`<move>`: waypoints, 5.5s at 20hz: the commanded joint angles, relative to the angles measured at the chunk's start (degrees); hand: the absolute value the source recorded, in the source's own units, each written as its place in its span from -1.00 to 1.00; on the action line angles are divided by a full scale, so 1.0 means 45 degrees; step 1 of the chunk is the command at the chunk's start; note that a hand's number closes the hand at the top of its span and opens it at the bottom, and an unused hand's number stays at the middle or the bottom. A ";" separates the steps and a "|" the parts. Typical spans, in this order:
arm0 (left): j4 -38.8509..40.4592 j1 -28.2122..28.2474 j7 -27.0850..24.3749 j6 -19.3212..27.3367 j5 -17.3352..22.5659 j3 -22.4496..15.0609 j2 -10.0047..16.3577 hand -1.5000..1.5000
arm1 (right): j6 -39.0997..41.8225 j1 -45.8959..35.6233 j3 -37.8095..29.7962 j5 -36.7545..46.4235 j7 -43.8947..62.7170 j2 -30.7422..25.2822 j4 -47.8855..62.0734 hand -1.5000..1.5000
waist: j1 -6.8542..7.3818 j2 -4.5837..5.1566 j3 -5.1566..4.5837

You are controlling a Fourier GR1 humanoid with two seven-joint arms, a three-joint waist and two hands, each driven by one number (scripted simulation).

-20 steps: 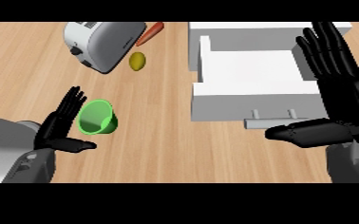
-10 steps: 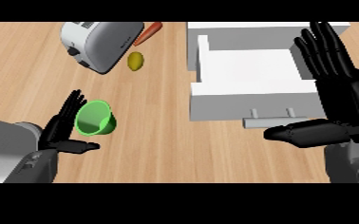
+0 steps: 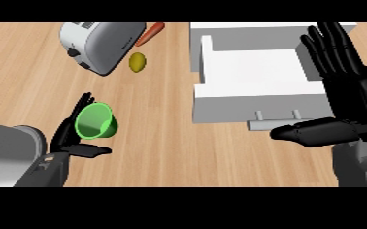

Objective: Pick up the cup, place it into the drawer and close the drawer

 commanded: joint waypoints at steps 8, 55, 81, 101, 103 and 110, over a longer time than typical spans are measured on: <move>0.0448 -0.0473 -0.1163 -0.1784 -0.0047 -0.0019 -0.0298 -1.00 | 0.0173 0.0321 0.0111 -0.0101 0.0218 -0.0031 -0.0404 -1.00 | -0.0161 0.0034 -0.0012; -0.8543 -0.7405 0.7736 0.5886 0.2300 -0.2129 -0.3901 1.00 | 0.0087 0.0515 -0.0675 0.0400 -0.0478 -0.0374 0.0369 -1.00 | 0.0366 -0.0227 0.0075; -0.1137 -1.0476 0.9160 0.7366 0.4594 -0.7573 -0.3906 -1.00 | 0.0746 -0.1294 -0.0110 -0.0319 -0.0406 -0.0284 0.0838 -1.00 | -0.1941 0.0395 0.0096; -0.2638 -1.0117 0.5759 0.8262 0.8686 -0.6400 -0.3906 -1.00 | 0.6491 -0.0808 0.3182 -0.1068 0.1122 -0.2835 0.1224 -1.00 | -0.1050 0.0113 0.0079; -0.2380 -1.0015 0.5659 0.8031 0.8913 -0.6299 -0.3906 -1.00 | 0.6073 -0.0348 0.3438 0.0003 0.1185 -0.2821 0.0980 -1.00 | -0.0783 0.0069 0.0076; -0.2529 -0.9200 0.4861 0.7281 0.9120 -0.5772 -0.3776 -1.00 | 0.3914 0.0170 0.4747 0.5090 -0.0295 -0.2449 0.2578 -1.00 | 0.0297 -0.0040 0.0078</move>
